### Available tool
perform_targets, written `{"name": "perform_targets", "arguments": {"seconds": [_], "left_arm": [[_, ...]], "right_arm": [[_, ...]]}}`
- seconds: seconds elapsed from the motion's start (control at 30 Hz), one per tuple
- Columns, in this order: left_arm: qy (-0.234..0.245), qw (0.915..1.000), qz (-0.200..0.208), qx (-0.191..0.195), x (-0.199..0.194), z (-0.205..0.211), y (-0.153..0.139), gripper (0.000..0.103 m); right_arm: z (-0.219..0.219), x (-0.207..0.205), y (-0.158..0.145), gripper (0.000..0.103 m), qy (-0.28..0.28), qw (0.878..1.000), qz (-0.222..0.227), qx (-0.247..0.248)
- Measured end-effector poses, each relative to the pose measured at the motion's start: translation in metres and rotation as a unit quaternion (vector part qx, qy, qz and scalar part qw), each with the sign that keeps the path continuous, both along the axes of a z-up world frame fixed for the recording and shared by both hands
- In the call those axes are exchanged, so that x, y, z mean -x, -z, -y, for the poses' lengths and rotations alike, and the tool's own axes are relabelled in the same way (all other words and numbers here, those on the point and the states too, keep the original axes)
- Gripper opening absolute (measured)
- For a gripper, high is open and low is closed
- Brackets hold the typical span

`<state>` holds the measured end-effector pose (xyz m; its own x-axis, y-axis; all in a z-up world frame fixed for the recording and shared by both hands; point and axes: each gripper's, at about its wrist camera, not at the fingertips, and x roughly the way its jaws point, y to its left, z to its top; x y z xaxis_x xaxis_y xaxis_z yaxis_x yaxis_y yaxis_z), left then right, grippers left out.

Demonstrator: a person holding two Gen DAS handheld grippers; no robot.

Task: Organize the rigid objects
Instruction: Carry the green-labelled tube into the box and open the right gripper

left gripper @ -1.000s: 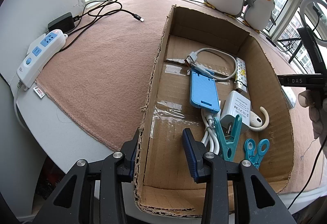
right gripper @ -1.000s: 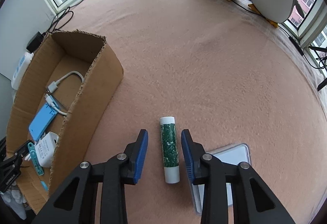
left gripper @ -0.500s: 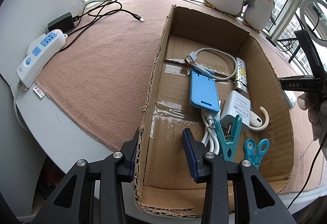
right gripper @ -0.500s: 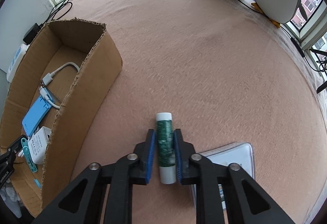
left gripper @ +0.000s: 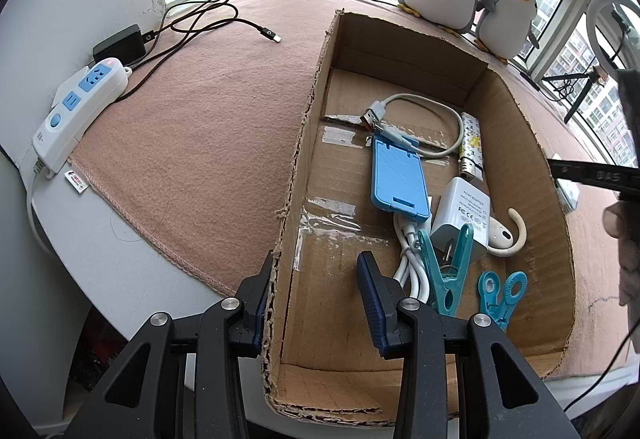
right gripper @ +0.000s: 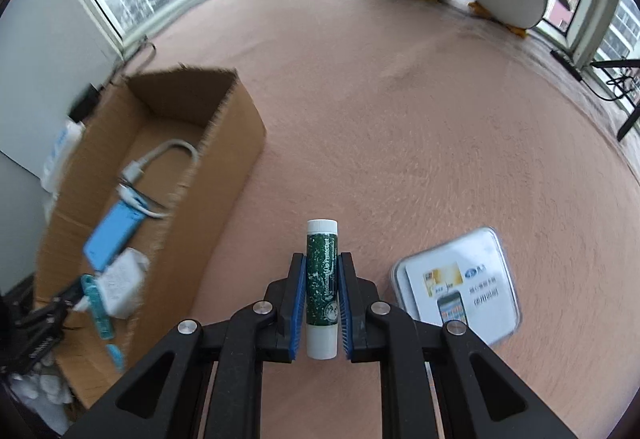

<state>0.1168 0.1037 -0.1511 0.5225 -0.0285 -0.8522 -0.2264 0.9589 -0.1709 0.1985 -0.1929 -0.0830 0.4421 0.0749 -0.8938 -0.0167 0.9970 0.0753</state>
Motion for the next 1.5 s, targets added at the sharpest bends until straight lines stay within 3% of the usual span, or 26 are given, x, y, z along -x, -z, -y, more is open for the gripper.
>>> {"name": "perform_targets", "arguments": {"seconds": [0.3,0.5,1.0,1.5], "left_arm": [[-0.001,1.0000,0.000,0.000,0.000,0.000,0.000,0.040],[-0.001,1.0000,0.000,0.000,0.000,0.001,0.001,0.040],[0.000,1.0000,0.000,0.000,0.000,0.000,0.001,0.040],[0.000,1.0000,0.001,0.001,0.000,0.001,0.001,0.040]], "right_arm": [[-0.014,0.015,-0.057,0.014,-0.007,0.996,0.079,-0.039],[-0.050,0.009,-0.077,0.014,-0.050,0.992,0.095,-0.063],[-0.129,-0.020,-0.048,0.014,-0.121,0.988,0.056,-0.072],[-0.136,-0.036,-0.010,0.014,-0.111,0.993,0.012,-0.047]]}}
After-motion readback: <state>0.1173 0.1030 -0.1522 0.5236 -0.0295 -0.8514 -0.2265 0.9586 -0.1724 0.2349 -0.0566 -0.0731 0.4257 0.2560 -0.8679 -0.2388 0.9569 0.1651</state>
